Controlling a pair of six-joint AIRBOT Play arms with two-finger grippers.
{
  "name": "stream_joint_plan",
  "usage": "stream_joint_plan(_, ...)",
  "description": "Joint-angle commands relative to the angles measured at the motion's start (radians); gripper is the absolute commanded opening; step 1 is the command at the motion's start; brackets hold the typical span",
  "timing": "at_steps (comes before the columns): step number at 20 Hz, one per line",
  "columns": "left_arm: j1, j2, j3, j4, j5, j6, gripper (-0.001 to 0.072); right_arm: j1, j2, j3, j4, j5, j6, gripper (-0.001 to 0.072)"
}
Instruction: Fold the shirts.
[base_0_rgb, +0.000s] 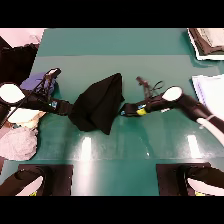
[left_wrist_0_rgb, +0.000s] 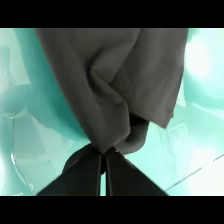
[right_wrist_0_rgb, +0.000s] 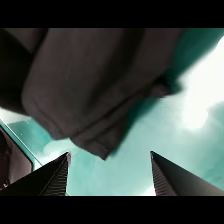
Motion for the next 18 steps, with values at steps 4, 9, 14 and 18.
stream_joint_plan(4,0.003,0.001,0.008,0.008,-0.037,-0.001,0.0022,0.166,-0.193,0.132,0.074,-0.094,-0.005,0.0572)
stream_joint_plan(9,0.003,0.001,0.008,0.008,-0.042,-0.001,0.0022,0.178,-0.256,0.215,0.072,-0.097,-0.001,0.0503)
stream_joint_plan(14,0.003,0.001,0.008,0.008,-0.042,-0.001,0.0022,0.176,-0.272,0.217,0.065,-0.106,-0.011,0.0018)
stream_joint_plan(18,0.004,0.001,0.064,0.084,-0.037,-0.008,0.0022,0.124,-0.180,0.217,-0.064,-0.064,-0.008,0.0015)
